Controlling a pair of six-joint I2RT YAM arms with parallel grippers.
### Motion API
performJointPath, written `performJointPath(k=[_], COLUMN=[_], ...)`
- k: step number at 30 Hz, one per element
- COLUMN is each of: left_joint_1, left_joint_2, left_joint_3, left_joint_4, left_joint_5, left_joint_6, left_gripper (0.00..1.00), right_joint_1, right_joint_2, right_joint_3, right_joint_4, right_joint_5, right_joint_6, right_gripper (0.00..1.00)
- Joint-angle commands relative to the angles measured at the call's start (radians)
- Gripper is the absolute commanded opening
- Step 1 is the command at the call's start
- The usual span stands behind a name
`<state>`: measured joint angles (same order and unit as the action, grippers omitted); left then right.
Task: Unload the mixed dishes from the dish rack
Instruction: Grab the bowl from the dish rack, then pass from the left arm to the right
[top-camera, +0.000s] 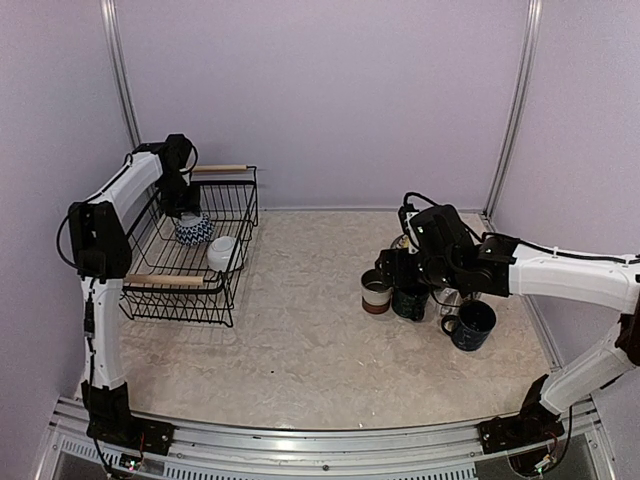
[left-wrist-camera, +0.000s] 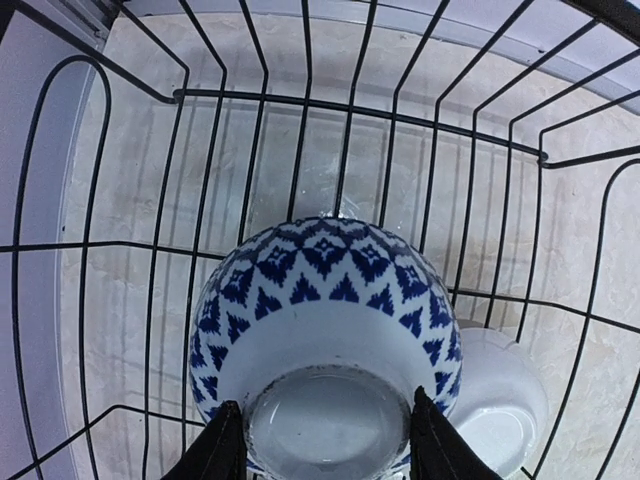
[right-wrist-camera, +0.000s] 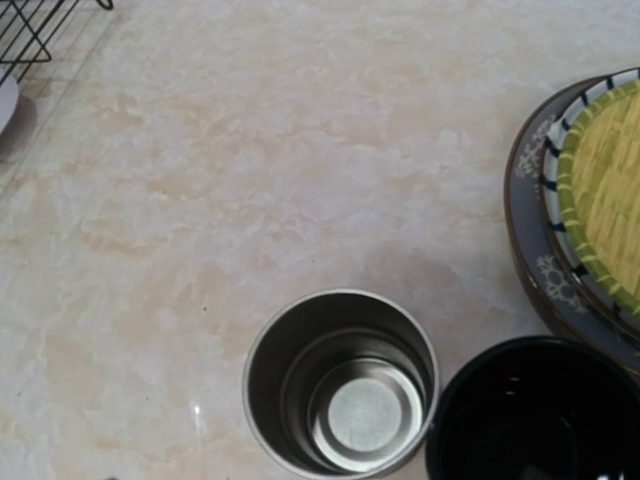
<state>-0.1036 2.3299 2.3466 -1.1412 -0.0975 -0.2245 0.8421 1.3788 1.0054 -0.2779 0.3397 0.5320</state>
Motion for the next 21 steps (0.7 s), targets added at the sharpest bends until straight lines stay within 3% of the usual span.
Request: performJointPath(k=[1,21], left_joint_1=[-0.005,-0.051], left_joint_2=[-0.113,-0.381], left_joint_3=[-0.016,-0.127], left_joint_4=[-0.009,-0.017], left_joint_5=[0.027,0.165], left_joint_6=[-0.023,-0.065], left_gripper=[0.33,0.32], right_joint_1=[0.0,0.0], right_joint_2=[0.02,0.211], right_joint_3=[0.044,0.212], right_joint_4=[0.019,0.09], right_joint_5=[-0.017,-0.175], right_joint_6=[-0.005,0.003], right_gripper=[0.83,0.84])
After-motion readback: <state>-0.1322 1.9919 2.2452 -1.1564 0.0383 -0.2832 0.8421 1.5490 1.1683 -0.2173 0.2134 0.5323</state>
